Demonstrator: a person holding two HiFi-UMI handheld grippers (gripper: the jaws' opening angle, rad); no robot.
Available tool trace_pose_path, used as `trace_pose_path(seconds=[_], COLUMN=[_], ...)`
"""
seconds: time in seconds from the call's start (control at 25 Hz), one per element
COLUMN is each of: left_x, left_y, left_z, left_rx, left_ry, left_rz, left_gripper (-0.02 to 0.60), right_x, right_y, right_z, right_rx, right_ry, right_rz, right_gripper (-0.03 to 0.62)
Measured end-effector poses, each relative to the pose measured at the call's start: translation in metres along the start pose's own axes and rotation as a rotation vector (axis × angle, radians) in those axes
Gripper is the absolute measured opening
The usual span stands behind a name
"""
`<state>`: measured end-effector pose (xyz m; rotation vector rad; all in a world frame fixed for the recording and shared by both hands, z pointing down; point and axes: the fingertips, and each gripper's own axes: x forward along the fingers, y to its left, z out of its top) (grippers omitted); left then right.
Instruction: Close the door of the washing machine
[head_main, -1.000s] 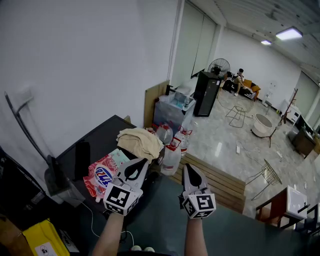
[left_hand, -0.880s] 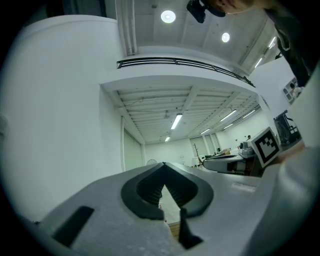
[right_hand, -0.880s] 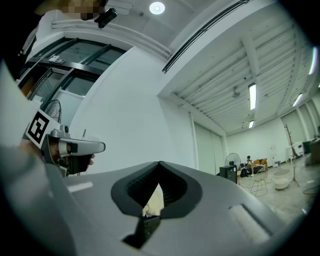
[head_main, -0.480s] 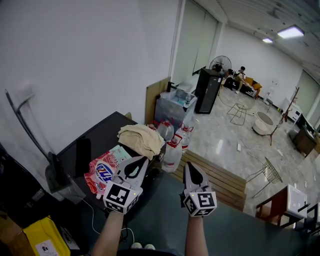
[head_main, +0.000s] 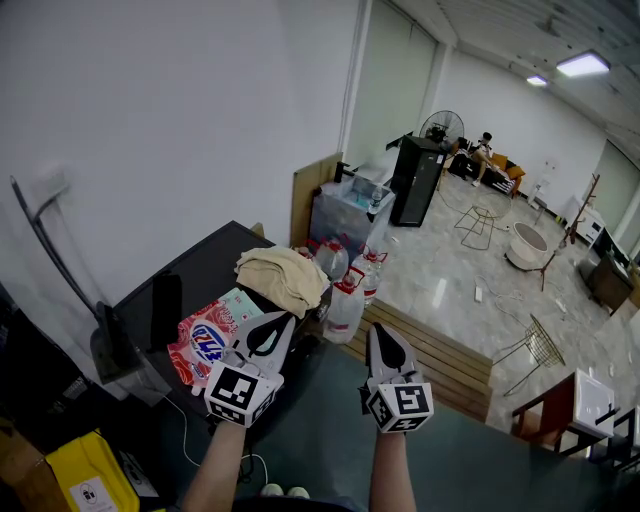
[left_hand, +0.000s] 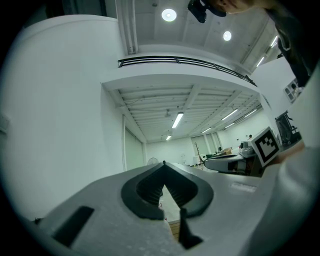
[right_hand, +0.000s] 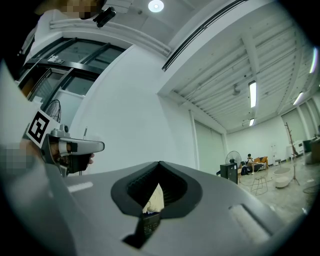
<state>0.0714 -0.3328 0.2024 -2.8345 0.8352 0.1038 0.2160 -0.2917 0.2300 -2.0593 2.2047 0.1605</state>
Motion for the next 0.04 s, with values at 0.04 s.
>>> trace_pose_path(seconds=[0.04], left_x=[0.0005], left_y=[-0.0005], left_z=[0.0004], left_rx=[0.0], left_ry=[0.0], left_rz=[0.0], left_gripper=[-0.002], right_x=[-0.0005], right_y=[-0.0012], right_z=[0.0004], right_rx=[0.001], right_ry=[0.0], right_rz=[-0.001], right_gripper=[0.012])
